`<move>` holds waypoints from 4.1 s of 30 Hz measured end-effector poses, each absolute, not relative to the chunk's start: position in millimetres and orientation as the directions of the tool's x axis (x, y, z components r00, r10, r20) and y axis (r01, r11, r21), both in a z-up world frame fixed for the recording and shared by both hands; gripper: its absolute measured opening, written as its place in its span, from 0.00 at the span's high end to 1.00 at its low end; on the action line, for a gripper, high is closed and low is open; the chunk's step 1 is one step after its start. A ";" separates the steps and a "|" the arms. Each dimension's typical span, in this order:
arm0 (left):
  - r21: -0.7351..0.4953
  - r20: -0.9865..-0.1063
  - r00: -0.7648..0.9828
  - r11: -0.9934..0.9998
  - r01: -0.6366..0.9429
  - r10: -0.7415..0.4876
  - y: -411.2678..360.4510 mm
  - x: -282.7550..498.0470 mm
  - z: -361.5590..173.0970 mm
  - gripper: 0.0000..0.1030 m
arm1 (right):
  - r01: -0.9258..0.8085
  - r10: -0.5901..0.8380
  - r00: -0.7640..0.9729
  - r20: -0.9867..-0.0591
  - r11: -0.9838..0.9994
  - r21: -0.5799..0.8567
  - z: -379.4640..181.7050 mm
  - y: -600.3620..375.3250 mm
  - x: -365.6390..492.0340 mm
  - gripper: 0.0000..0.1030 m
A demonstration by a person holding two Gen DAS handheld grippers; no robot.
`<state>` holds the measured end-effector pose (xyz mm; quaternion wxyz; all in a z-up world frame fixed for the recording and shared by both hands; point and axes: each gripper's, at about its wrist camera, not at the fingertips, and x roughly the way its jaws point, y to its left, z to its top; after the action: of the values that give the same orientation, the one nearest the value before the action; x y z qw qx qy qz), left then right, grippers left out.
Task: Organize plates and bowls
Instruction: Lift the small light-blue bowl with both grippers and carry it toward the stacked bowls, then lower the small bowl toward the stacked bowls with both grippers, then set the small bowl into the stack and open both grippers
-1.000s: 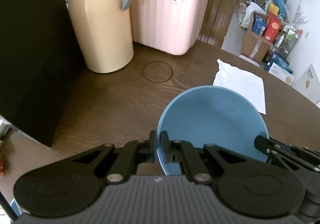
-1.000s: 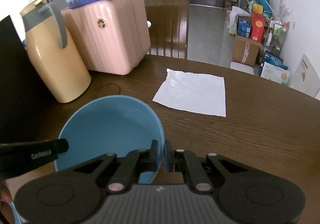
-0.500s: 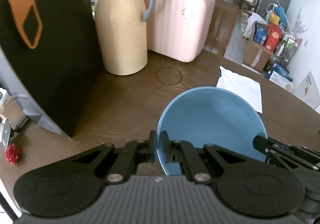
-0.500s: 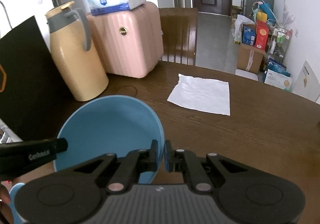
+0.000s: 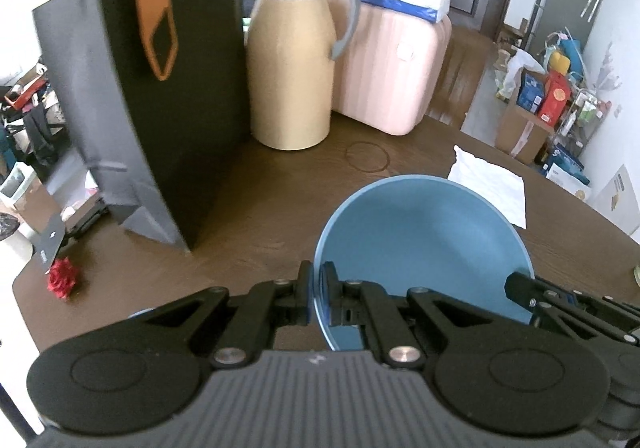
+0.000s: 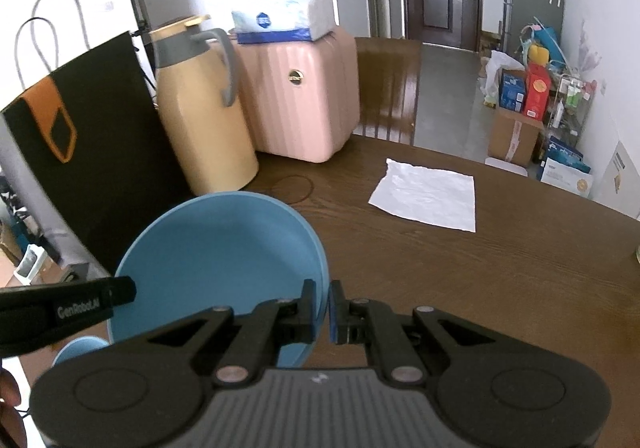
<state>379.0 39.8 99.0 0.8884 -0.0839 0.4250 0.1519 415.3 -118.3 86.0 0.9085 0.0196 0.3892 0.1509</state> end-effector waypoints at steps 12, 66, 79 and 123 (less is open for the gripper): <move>-0.036 -0.761 0.607 0.919 -0.391 0.229 58.2 327.2 110.7 0.95 | -0.316 0.328 0.654 -0.682 0.937 0.148 95.4 -98.6 374.6 0.94; -0.036 -0.768 0.556 0.845 -0.534 0.319 172.1 236.8 58.5 0.95 | -0.474 0.393 0.554 -0.734 0.874 0.110 44.3 33.0 306.1 0.93; 0.018 -0.756 0.556 0.860 -0.511 0.346 168.7 243.7 42.4 0.95 | -0.479 0.376 0.553 -0.743 0.874 0.085 32.0 39.5 309.2 0.93; -0.151 -0.577 0.791 0.925 -0.349 0.204 191.1 146.1 80.8 0.00 | -0.474 0.457 0.660 -0.596 0.869 0.142 65.0 -21.0 246.4 0.00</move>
<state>146.1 191.1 80.9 0.9379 -0.1255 0.2879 0.1475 246.4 -21.0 65.0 0.9108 -0.0129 0.3238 0.2557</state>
